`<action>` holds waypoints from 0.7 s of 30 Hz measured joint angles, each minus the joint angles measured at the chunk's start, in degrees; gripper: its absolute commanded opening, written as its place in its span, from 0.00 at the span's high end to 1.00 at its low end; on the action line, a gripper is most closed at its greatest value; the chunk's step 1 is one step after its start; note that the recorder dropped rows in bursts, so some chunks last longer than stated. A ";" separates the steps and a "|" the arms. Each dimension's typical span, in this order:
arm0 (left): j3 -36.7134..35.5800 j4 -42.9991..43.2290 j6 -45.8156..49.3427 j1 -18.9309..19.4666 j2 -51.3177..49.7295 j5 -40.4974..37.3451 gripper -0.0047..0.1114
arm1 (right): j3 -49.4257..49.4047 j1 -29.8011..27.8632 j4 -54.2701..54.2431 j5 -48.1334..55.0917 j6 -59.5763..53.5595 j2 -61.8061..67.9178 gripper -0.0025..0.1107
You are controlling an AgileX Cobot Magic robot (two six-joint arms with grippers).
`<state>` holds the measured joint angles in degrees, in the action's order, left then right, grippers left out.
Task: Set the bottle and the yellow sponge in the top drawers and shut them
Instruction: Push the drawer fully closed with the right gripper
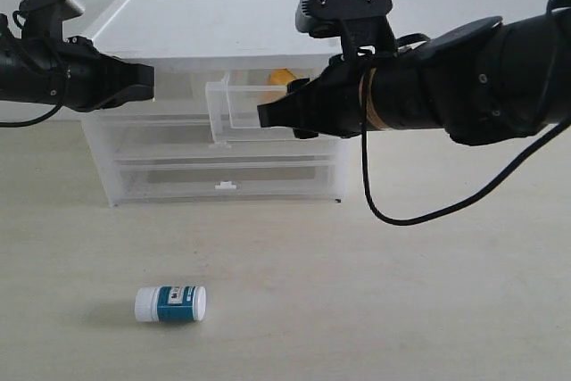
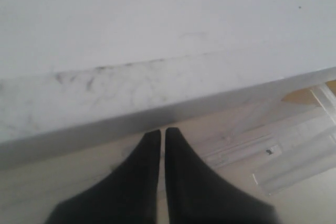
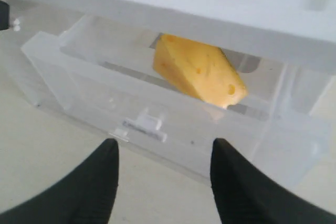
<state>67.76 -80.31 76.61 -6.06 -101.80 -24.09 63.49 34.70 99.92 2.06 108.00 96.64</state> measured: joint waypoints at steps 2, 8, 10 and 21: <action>0.00 0.00 0.00 0.00 0.00 0.00 0.93 | 0.00 0.00 0.00 1.01 0.00 0.00 0.55; 0.00 0.00 0.00 0.00 0.00 0.00 0.93 | 1.56 0.00 0.00 1.01 -0.25 3.68 0.55; 0.00 0.00 0.00 0.00 0.00 0.00 0.93 | 2.42 0.00 0.00 1.01 -0.37 4.97 0.55; 0.00 0.00 0.00 0.00 0.00 0.00 0.93 | 7.85 0.00 0.00 1.57 -1.47 6.14 0.55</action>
<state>67.76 -80.31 76.61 -6.06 -101.80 -24.09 71.34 34.70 99.92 3.63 106.53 102.78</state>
